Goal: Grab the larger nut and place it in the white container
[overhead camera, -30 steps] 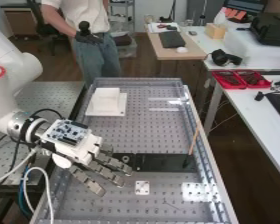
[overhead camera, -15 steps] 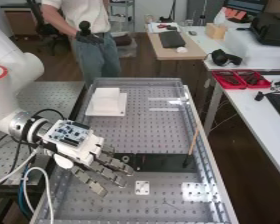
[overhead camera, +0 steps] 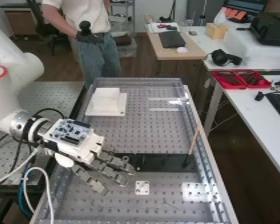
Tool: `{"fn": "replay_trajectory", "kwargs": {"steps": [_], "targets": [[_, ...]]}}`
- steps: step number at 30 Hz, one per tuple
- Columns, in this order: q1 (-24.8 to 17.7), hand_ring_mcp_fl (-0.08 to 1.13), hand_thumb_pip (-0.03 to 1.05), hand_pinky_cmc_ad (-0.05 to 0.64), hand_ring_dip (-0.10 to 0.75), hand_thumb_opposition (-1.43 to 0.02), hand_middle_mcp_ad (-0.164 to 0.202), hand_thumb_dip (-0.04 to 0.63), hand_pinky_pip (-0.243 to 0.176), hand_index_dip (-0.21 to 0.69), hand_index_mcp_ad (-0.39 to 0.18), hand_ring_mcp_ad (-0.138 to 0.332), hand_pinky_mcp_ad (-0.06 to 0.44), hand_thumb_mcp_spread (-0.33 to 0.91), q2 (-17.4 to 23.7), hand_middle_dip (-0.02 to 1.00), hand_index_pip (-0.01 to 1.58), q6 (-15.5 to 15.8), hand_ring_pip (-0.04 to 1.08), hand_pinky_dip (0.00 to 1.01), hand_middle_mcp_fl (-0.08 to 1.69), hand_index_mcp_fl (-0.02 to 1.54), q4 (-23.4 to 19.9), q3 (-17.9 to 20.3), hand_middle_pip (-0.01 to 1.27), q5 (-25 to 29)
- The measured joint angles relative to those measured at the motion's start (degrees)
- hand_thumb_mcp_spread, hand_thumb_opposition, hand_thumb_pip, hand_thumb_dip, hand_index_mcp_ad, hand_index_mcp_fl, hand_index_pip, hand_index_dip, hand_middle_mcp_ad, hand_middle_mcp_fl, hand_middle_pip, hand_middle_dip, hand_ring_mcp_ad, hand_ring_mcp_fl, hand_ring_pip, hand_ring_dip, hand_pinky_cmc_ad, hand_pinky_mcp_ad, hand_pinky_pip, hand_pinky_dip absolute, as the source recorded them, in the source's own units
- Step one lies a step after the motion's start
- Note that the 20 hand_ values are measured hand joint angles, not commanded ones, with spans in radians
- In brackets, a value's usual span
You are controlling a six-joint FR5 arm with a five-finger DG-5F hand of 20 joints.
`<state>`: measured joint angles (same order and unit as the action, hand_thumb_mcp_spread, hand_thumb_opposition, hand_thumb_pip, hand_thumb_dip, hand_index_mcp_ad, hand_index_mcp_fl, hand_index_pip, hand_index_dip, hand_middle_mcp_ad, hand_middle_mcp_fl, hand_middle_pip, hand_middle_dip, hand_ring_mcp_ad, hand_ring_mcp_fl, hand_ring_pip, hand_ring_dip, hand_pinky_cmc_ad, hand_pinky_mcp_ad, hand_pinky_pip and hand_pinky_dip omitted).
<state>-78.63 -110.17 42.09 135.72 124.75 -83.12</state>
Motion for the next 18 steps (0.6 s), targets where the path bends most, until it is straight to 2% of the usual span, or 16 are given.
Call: {"fn": "replay_trajectory", "kwargs": {"steps": [3, 8, 18], "targets": [[0.1, 0.0, 0.72, 0.318, 0.126, -0.88, -0.005, 0.202, -0.093, 0.079, -0.12, 0.087, 0.248, 0.32, 0.0, 0.22, 1.54, 0.1, 0.11, 0.54, 0.02, 0.32, -0.4, 0.1, 0.12, -0.2], [0.2, 0.0, 0.67, 0.318, 0.126, -0.87, -0.005, 0.204, -0.093, 0.065, -0.119, 0.086, 0.246, 0.27, 0.2, 0.22, 1.54, 0.1, 0.11, 0.53, 0.02, 0.48, -0.5, 0.0, 0.12, -0.7], [-0.3, 0.0, 0.67, 0.318, 0.126, -0.87, -0.005, 0.204, -0.093, 0.065, -0.119, 0.086, 0.246, 0.27, 3.3, 0.22, 1.54, -0.2, 0.1, 0.51, 0.02, 0.48, -1.5, -0.1, 0.12, -2.3]]}}
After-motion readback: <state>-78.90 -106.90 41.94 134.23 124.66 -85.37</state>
